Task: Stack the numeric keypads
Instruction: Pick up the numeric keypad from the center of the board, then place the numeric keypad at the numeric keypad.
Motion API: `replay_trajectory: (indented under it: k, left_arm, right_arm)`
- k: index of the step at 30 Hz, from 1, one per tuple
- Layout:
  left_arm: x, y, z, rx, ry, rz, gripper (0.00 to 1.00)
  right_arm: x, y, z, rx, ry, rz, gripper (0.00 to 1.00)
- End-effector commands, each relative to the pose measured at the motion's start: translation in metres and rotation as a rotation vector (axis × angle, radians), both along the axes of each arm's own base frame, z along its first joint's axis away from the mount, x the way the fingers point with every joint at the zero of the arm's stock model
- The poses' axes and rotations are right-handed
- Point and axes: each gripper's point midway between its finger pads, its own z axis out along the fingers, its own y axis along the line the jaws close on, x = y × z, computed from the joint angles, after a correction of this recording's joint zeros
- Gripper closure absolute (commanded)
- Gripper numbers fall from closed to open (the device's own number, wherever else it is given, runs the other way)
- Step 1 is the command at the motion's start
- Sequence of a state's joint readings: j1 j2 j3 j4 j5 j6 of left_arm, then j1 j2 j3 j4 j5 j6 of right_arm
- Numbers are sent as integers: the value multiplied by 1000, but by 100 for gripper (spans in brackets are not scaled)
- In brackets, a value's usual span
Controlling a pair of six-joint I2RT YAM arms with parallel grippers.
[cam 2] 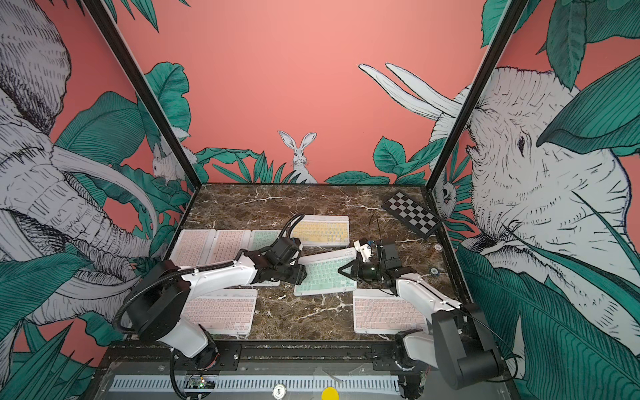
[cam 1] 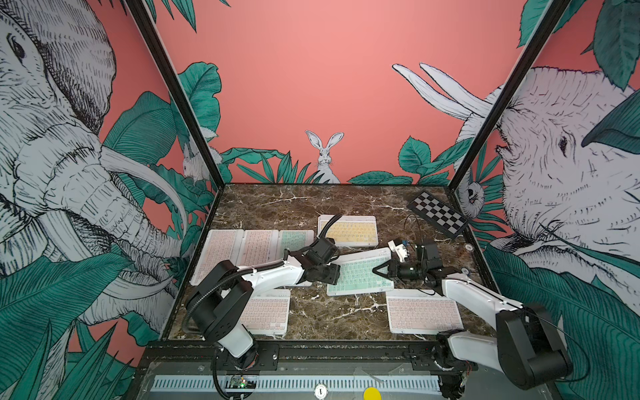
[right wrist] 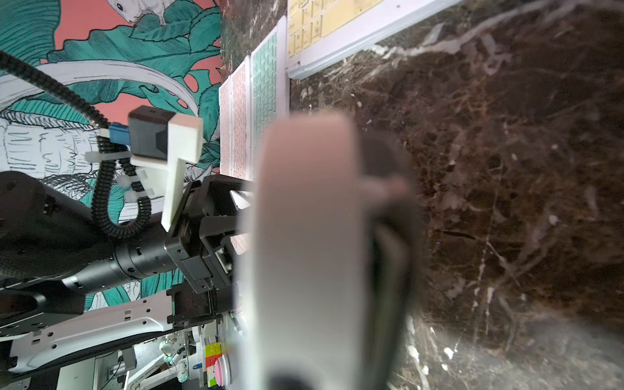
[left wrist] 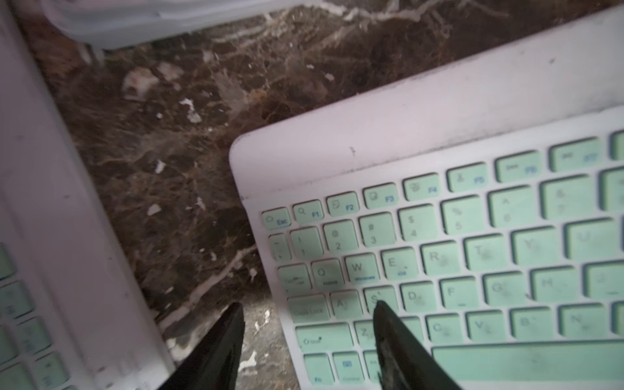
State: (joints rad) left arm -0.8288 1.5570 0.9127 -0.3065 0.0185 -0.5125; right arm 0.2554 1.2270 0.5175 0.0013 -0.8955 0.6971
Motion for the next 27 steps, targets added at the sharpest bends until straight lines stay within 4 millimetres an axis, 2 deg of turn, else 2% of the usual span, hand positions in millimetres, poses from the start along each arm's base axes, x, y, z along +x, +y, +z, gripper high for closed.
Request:
replay_trajectory:
  k: [1,5,9,12,18,27]
  left_arm:
    - [15,19,60,3,-114,80,36]
    - [26,34,89,-5,-145,127,34]
    - [33,43,101,34,-150,144,34]
    - [37,40,108,35,-162,130,34]
    - [48,48,106,50,-193,173,34]
    - [55,52,98,54,-184,197,34]
  right_arm:
    - [12,7,42,60,-100,11,100]
    - [29,10,72,108,-147,-1,100]
    - [49,12,91,152,-183,-9,100]
    - [64,15,100,164,-205,14,100]
    - [107,21,104,186,-262,11,100]
    - [159,34,77,206,-222,76,100]
